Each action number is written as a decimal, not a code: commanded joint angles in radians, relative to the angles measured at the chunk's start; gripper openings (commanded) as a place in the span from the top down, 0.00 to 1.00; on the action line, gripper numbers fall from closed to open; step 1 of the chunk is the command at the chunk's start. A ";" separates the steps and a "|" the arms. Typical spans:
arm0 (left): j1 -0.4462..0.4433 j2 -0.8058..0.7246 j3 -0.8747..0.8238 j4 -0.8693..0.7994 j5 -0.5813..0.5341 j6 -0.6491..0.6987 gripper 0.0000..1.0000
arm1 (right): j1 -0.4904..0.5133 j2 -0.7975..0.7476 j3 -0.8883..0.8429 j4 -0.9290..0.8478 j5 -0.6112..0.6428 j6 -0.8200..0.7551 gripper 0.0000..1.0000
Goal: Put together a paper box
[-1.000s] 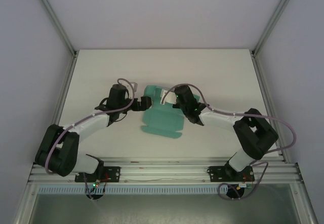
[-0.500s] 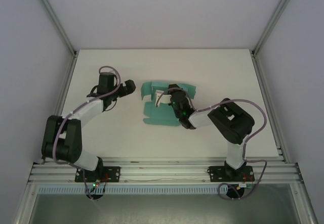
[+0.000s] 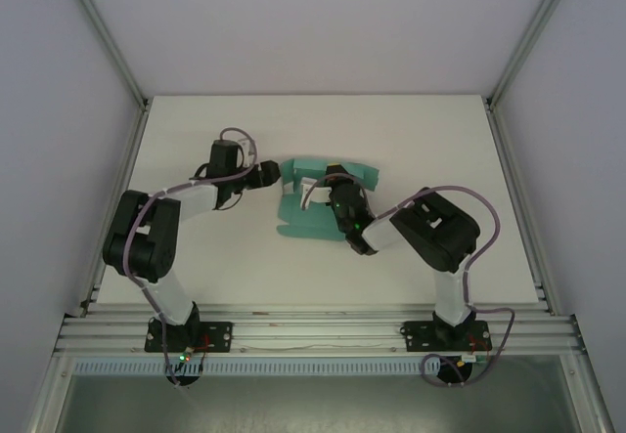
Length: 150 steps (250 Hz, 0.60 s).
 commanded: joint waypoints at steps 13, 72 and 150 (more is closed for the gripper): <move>-0.053 0.025 -0.045 0.155 0.036 0.067 0.28 | 0.010 0.016 -0.015 0.005 0.021 0.021 1.00; -0.115 0.038 -0.082 0.245 -0.017 0.131 0.32 | 0.015 0.015 -0.007 -0.031 0.034 0.032 1.00; -0.178 0.097 -0.061 0.282 -0.037 0.198 0.40 | 0.017 -0.005 0.011 -0.166 0.040 0.081 1.00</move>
